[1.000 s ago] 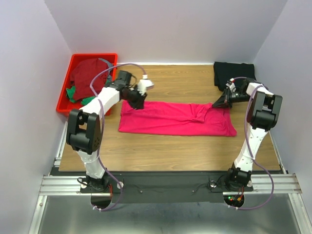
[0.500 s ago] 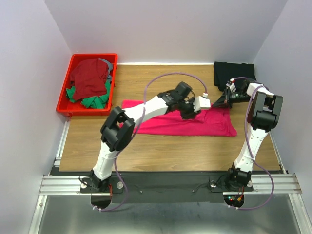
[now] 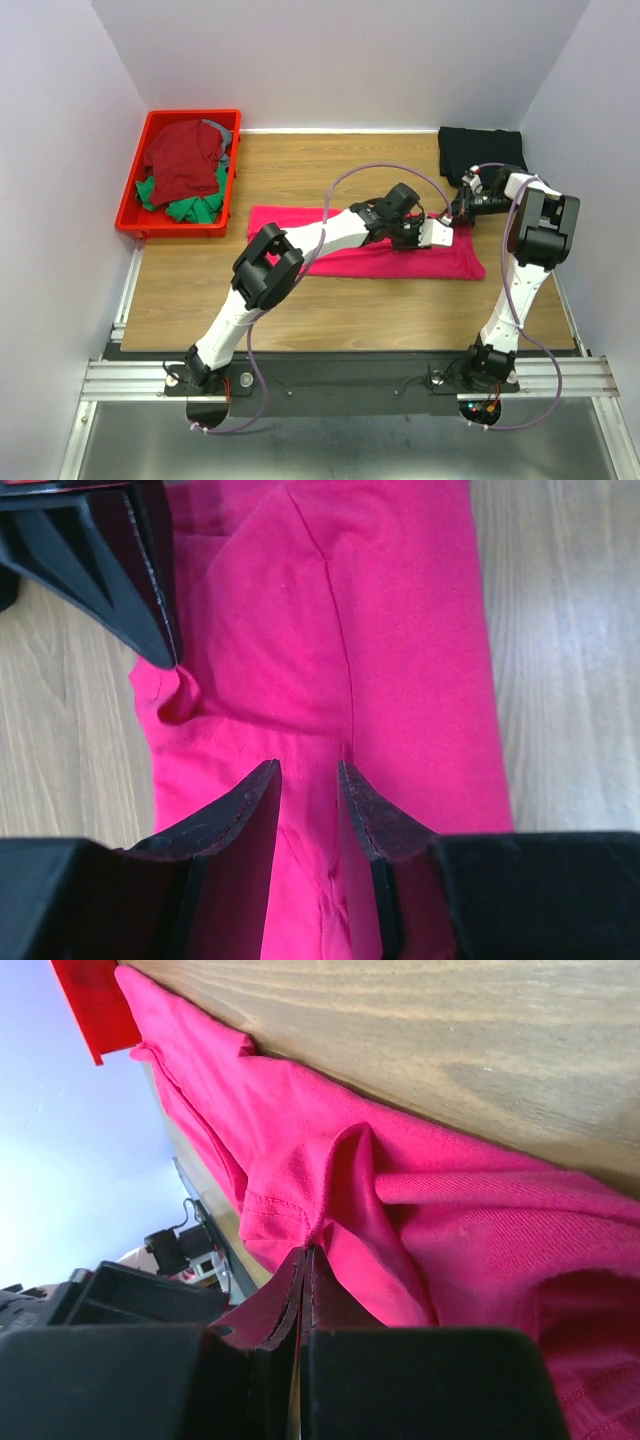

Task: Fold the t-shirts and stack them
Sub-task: Fold the tshirt

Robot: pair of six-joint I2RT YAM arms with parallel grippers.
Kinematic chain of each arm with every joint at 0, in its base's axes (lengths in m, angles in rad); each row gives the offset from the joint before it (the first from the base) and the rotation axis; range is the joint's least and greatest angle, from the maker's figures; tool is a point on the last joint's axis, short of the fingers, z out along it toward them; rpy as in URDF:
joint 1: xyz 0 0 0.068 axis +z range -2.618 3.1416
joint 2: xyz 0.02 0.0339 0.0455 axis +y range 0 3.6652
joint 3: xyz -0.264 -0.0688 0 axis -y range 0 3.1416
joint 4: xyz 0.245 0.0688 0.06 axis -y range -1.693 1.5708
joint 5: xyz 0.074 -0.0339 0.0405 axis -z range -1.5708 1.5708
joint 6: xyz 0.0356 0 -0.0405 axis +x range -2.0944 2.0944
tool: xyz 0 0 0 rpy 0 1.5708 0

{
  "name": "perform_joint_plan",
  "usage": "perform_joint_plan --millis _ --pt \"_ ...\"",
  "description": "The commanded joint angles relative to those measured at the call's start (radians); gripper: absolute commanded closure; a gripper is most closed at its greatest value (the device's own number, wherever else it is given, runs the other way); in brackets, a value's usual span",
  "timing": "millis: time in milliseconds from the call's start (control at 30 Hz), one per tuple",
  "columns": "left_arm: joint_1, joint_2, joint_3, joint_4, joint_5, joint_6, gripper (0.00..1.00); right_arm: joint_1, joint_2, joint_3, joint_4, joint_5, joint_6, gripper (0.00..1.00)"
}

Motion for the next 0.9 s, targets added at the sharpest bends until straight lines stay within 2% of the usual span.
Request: perform_joint_plan --millis 0,433,867 --pt "-0.015 0.025 0.051 0.027 -0.04 0.098 0.59 -0.003 -0.016 0.0 0.008 -0.009 -0.017 1.0" --pt "-0.024 0.07 0.062 0.007 -0.066 0.166 0.53 -0.001 -0.009 -0.007 0.008 -0.011 -0.022 0.99" --pt "-0.021 0.078 0.097 0.047 -0.065 0.175 0.59 -0.001 0.001 -0.003 0.008 -0.009 -0.016 0.99"
